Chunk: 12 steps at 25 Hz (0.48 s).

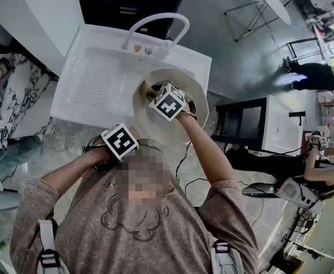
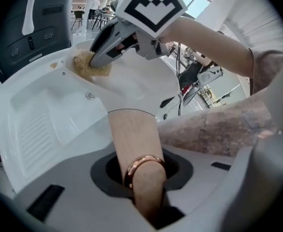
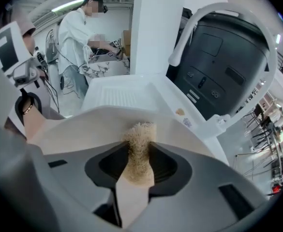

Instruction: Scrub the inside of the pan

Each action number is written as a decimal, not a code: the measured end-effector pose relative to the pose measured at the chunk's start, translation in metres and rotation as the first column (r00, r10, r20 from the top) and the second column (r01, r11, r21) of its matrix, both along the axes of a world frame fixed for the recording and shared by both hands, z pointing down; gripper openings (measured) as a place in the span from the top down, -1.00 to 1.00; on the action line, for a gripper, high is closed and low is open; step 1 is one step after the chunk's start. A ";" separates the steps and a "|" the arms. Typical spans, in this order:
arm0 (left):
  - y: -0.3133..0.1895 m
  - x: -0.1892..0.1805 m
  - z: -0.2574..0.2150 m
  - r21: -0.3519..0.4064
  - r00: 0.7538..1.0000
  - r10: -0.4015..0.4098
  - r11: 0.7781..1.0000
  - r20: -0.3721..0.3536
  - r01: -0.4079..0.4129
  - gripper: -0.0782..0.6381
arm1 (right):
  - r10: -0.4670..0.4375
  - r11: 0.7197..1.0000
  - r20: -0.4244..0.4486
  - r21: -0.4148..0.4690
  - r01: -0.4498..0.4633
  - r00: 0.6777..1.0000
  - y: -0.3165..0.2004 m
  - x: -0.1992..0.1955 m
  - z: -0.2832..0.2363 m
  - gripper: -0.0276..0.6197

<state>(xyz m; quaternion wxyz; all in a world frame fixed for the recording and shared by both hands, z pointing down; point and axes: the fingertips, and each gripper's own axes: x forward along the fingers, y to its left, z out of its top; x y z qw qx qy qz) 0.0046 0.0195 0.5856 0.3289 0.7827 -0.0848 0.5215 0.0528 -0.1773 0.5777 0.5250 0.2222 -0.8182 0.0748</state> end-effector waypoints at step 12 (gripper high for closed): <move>-0.005 -0.003 -0.003 0.001 1.000 -0.004 1.000 0.012 0.004 0.46 | 0.179 0.979 -0.076 0.114 -0.169 0.981 -0.051 0.073 0.009 0.46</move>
